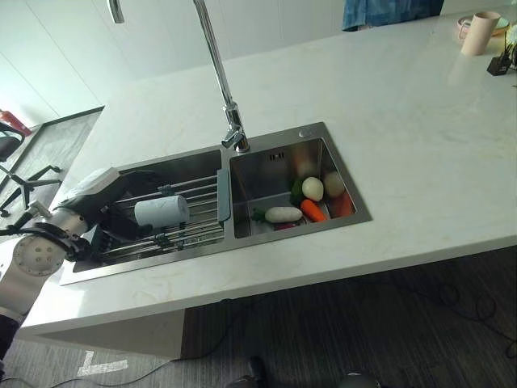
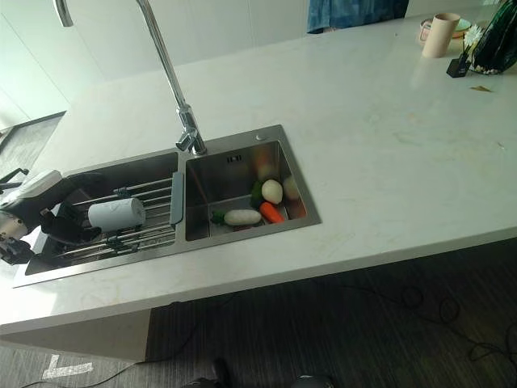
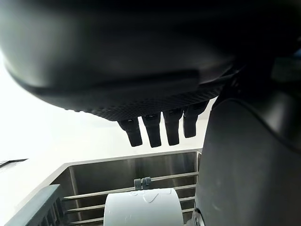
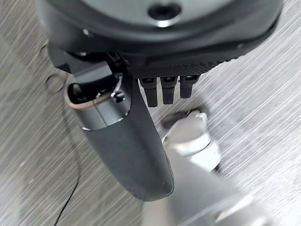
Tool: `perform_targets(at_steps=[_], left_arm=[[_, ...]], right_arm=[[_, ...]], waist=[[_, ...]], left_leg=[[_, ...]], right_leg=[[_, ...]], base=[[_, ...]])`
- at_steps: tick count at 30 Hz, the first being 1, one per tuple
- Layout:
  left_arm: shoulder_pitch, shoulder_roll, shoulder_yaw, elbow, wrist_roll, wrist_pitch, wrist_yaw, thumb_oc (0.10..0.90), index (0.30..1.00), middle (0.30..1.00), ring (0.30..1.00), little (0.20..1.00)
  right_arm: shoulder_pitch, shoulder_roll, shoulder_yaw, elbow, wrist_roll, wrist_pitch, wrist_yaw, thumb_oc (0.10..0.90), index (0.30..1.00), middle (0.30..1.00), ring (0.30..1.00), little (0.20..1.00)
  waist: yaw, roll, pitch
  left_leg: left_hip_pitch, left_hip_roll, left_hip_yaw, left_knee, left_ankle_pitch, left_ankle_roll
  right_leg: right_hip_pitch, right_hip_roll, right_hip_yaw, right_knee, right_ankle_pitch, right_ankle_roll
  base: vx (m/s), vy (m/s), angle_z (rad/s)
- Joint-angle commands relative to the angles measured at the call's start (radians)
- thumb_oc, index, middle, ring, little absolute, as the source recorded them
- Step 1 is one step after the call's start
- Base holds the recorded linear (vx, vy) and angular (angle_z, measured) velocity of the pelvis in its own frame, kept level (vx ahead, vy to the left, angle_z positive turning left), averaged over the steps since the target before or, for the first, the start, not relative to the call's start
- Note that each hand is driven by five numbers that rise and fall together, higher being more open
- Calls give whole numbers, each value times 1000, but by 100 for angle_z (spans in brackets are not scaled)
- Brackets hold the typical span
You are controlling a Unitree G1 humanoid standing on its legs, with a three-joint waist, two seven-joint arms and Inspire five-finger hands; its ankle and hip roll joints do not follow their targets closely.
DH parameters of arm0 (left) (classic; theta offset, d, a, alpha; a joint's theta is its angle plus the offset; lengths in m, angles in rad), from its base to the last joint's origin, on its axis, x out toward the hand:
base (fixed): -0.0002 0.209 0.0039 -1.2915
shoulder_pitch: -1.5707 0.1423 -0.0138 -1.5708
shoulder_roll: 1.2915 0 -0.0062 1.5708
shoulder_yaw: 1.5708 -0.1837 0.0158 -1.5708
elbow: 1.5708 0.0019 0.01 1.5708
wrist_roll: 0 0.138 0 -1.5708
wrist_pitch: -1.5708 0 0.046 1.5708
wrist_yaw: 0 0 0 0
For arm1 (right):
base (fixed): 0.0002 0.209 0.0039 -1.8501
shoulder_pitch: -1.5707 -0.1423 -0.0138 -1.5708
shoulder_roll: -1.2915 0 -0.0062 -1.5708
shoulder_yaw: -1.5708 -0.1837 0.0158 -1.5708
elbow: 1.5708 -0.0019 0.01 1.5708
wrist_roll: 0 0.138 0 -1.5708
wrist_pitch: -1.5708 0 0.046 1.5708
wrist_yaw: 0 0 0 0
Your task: Place the dishes in the dishwasher.
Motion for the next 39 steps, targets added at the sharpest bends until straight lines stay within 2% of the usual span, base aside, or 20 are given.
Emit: perform_targets(at_steps=[1, 8, 10, 17, 27, 30, 32, 36, 39], left_arm=[[-176, 54, 132, 25, 76, 50, 96, 800, 900, 900, 900, 900], [-134, 70, 160, 39, 107, 95, 143, 800, 900, 900, 900, 900], [-103, 62, 186, 44, 120, 126, 178, 800, 900, 900, 900, 900], [-80, 38, 210, 60, 137, 173, 259, 800, 900, 900, 900, 900], [-38, 10, 239, 61, 170, 164, 273, 800, 900, 900, 900, 900], [-45, 13, 231, 64, 168, 160, 272, 800, 900, 900, 900, 900], [-56, 20, 220, 57, 152, 133, 236, 800, 900, 900, 900, 900], [-93, 28, 187, 53, 141, 150, 201, 800, 900, 900, 900, 900], [-132, 46, 164, 70, 107, 133, 206, 800, 900, 900, 900, 900]], right_arm=[[31, -59, -14, -51, -53, -17, 16, 800, 900, 900, 900, 900], [28, -81, -16, -87, -62, -15, 29, 800, 900, 900, 900, 900], [28, -87, -18, -95, -79, -12, 39, 800, 900, 900, 900, 900], [29, -84, -12, -102, -93, -17, 42, 800, 900, 900, 900, 900], [37, -87, -12, -128, -124, -13, 51, 800, 900, 900, 900, 900], [35, -94, -13, -127, -127, -16, 53, 800, 900, 900, 900, 900], [30, -108, -18, -121, -130, -21, 61, 800, 900, 900, 900, 900], [12, -126, -18, -119, -131, -23, 70, 800, 900, 900, 900, 900], [0, -143, -21, -106, -129, -37, 86, 800, 900, 900, 900, 900]], waist=[[-18, 13, 7], [-11, 10, 22], [-8, 7, 31], [-4, 5, 43], [-5, 2, 54], [-7, 1, 60], [-7, 2, 71], [-9, 0, 89], [-10, -3, 106]], left_leg=[[9, 91, -70, 147, -252, -57], [-2, 93, -68, 147, -247, -58], [-9, 97, -66, 147, -241, -60], [-18, 99, -66, 147, -237, -59], [-23, 106, -56, 147, -230, -64], [-24, 107, -58, 147, -228, -64], [-31, 109, -60, 147, -225, -67], [-42, 111, -65, 147, -220, -69], [-53, 114, -68, 147, -215, -70]], right_leg=[[18, -60, -56, -123, 77, 69], [8, -69, -66, -123, 82, 69], [2, -74, -72, -123, 86, 69], [-6, -82, -76, -123, 92, 69], [-11, -98, -82, -123, 106, 69], [-14, -96, -78, -123, 107, 69], [-22, -95, -74, -123, 108, 69], [-34, -94, -68, -123, 112, 69], [-47, -93, -61, -123, 117, 69]], base=[[-7, 42, -1], [-16, 45, -3], [-26, 74, -9], [-17, 36, -2], [5, 35, -1], [0, 0, 0], [-10, 57, -2], [-17, 28, -1], [-27, 41, 0]])
